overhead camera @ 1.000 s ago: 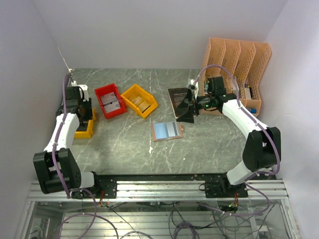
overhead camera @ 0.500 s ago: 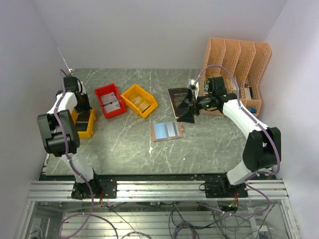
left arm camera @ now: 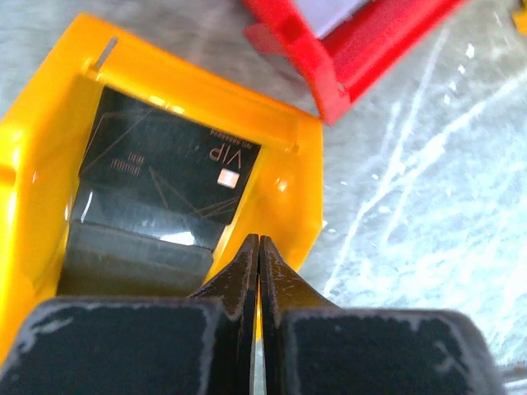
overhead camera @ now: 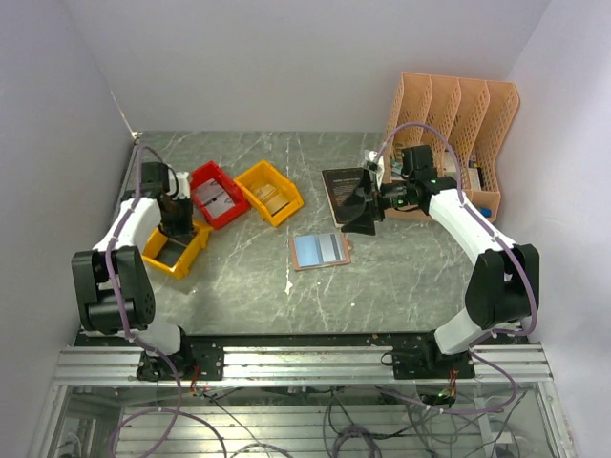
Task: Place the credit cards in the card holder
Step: Adjust the storage box at the center of the board.
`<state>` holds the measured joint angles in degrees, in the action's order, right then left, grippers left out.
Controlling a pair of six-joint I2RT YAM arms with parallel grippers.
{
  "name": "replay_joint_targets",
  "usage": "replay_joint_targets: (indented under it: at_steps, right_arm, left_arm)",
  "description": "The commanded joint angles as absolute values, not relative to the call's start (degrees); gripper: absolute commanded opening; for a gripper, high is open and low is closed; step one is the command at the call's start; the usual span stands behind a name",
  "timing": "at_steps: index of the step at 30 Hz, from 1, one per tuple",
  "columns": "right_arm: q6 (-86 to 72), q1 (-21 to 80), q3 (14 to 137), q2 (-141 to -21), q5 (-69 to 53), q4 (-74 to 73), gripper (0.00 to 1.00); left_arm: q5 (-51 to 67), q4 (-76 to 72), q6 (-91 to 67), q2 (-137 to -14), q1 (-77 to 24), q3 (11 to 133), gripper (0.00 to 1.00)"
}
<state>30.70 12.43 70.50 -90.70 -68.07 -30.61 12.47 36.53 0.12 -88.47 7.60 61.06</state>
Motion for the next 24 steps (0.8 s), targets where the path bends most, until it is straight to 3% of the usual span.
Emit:
replay_joint_targets:
  at_steps: [1, 5, 9, 16, 24]
  right_arm:
    - [31.9, 10.9, 72.0, -89.7, -70.1, -31.8, 1.0]
    - [32.5, 10.1, 72.4, -89.7, -70.9, -32.6, 1.0]
    - [32.1, 9.4, 72.0, -89.1, -71.6, -32.1, 1.0]
    - [33.3, 8.8, 72.5, -89.4, -72.5, -33.6, 1.0]
    - [33.8, 8.0, 72.6, -89.3, -73.1, -34.1, 1.0]
  left_arm:
    - [15.4, 45.6, 1.8, -90.2, 1.1, 63.5, 0.07]
    - [7.4, 49.2, -4.2, -92.3, 2.8, 66.3, 0.07]
    - [9.3, 43.9, -14.5, -88.5, 11.7, 62.1, 0.07]
    - [-1.0, 38.8, -25.3, -79.9, 12.9, 57.2, 0.07]
    - [-8.6, 39.7, -23.9, -91.9, 17.1, 66.8, 0.07]
